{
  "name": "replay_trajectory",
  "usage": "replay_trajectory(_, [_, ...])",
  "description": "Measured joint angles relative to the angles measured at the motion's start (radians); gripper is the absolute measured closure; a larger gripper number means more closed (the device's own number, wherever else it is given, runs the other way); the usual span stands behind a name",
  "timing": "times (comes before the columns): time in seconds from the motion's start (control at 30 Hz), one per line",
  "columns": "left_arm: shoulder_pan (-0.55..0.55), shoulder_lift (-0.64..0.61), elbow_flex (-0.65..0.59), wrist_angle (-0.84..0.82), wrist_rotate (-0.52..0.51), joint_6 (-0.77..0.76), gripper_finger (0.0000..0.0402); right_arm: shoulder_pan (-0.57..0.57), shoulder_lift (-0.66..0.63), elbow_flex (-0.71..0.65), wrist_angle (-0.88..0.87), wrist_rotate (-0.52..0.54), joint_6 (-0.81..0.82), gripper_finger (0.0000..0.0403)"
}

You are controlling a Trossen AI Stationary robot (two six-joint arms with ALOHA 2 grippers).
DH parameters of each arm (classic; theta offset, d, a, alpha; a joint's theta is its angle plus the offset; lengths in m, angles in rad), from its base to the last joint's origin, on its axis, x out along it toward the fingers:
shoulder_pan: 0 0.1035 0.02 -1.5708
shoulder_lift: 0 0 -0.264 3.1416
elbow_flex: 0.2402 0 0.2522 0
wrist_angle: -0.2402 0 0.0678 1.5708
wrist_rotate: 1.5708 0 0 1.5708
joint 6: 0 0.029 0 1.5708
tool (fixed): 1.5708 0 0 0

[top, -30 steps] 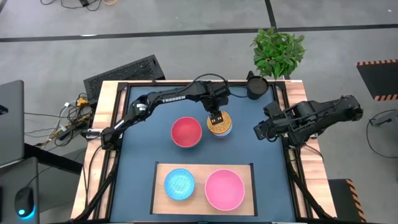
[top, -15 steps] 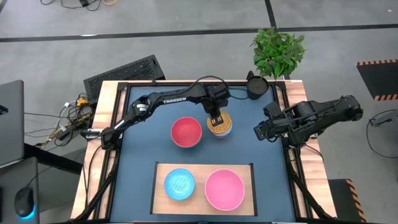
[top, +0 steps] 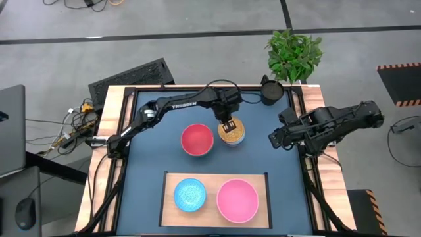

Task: Place and stack bowls onto a shelf
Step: Stack the yellow bowl on top of the light blue patterned bowl on the shelf

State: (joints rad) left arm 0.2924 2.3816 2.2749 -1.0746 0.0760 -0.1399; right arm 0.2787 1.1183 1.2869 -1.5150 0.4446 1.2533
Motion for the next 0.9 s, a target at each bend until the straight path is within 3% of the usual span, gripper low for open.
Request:
replay_trajectory(0.6, [-0.011,-0.087,0.006,-0.109,0.076,-0.097,0.0401,0.000,0.000,0.000,-0.001,0.002,-0.032,0.0154])
replay_trajectory(0.9, [-0.047,-0.203,0.006,-0.183,0.137,-0.119,0.0401,0.000,0.000,0.000,-0.002,0.002,-0.035,0.0154])
